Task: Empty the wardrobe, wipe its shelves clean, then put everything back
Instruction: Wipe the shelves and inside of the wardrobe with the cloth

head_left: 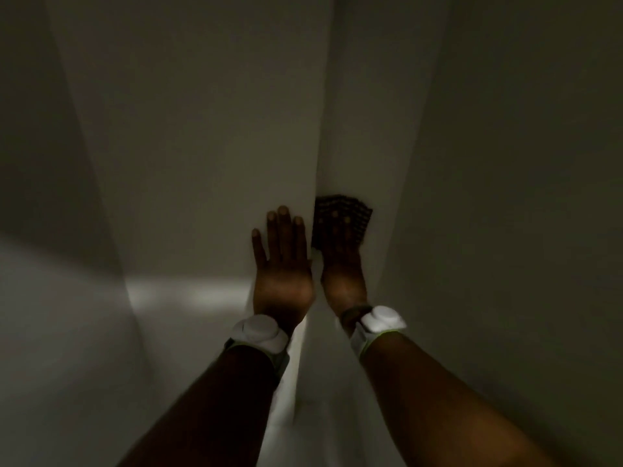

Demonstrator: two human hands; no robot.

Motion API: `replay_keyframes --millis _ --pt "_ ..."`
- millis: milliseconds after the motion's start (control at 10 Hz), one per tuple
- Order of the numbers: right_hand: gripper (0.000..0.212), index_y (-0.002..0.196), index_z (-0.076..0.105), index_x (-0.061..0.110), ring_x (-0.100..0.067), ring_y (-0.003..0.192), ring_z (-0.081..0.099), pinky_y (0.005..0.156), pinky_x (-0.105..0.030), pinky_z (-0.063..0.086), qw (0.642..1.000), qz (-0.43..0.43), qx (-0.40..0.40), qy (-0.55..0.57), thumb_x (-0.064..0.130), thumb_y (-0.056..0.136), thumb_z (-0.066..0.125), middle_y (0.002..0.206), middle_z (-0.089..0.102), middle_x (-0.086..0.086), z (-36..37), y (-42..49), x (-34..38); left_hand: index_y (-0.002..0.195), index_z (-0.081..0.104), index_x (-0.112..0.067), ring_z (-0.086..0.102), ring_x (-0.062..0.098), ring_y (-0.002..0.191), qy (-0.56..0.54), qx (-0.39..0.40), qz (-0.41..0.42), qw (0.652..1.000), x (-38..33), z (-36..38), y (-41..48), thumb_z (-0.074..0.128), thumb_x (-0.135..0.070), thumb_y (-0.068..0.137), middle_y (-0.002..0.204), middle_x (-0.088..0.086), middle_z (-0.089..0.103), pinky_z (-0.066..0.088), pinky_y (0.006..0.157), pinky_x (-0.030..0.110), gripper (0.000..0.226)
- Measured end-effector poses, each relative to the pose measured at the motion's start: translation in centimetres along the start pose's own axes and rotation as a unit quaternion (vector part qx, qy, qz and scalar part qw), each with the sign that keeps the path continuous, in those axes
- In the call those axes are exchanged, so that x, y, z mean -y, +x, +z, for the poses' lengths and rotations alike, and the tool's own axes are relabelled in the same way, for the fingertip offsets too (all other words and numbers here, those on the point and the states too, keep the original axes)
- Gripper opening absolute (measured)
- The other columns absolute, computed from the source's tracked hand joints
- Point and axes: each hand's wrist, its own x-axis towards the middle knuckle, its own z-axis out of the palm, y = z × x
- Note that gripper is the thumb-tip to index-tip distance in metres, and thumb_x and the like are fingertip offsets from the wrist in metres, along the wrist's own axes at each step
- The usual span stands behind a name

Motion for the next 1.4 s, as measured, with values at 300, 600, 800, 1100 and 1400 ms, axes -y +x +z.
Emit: replay_keyframes --millis 300,600,800,1100,1400 --pt "0.053 0.158 0.018 0.008 -0.029 0.15 0.025 0.121 -0.04 0.026 0.987 -0.004 0.153 -0.057 0.016 0.106 0.024 0.161 0.03 -0.013 1.1 -4.0 -1.3 0.156 0.011 0.006 0.005 0.054 0.149 -0.019 -0.006 -0.008 1.0 -0.1 1.1 -0.9 0.031 -0.031 0.109 0.16 0.036 0.006 0.016 0.116 0.068 0.063" --pt "0.066 0.153 0.033 0.003 -0.042 0.147 0.029 0.117 -0.051 0.031 0.995 -0.024 0.074 -0.057 0.002 0.088 0.038 0.157 0.034 -0.023 2.7 -7.4 0.2 0.16 0.009 -0.004 0.001 0.047 0.152 0.009 0.117 -0.001 0.993 0.7 3.6 -9.4 0.052 -0.037 0.101 0.165 0.026 -0.004 0.017 0.117 0.066 0.08" --pt "0.072 0.16 0.01 0.014 -0.03 0.148 0.03 0.113 -0.029 0.037 0.984 0.129 0.095 -0.079 0.011 0.1 0.05 0.162 0.03 -0.011 3.2 -9.5 -5.6 0.16 0.002 -0.003 -0.007 0.047 0.152 0.025 0.145 -0.017 0.989 -0.1 3.7 -10.1 0.049 -0.037 0.101 0.165 0.026 -0.009 0.012 0.12 0.063 0.082" --pt "0.08 0.16 0.018 0.021 -0.031 0.154 0.009 0.103 -0.048 0.042 0.979 -0.021 0.184 -0.091 -0.004 0.085 0.029 0.167 0.014 -0.01 5.7 -13.1 -4.9 0.16 0.007 -0.004 -0.005 0.052 0.15 0.042 0.221 -0.018 0.974 -0.1 6.1 -17.1 0.056 -0.017 0.092 0.163 0.03 -0.006 0.021 0.116 0.065 0.085" --pt "0.075 0.16 0.02 0.016 -0.034 0.154 0.01 0.11 -0.048 0.036 0.978 -0.037 0.197 -0.055 0.001 0.087 0.03 0.167 0.011 -0.011 8.6 -17.1 -3.7 0.16 -0.001 -0.006 -0.014 0.054 0.148 0.048 0.297 -0.019 0.953 0.4 7.6 -19.9 0.059 -0.027 0.085 0.162 0.029 -0.017 0.019 0.116 0.066 0.098"
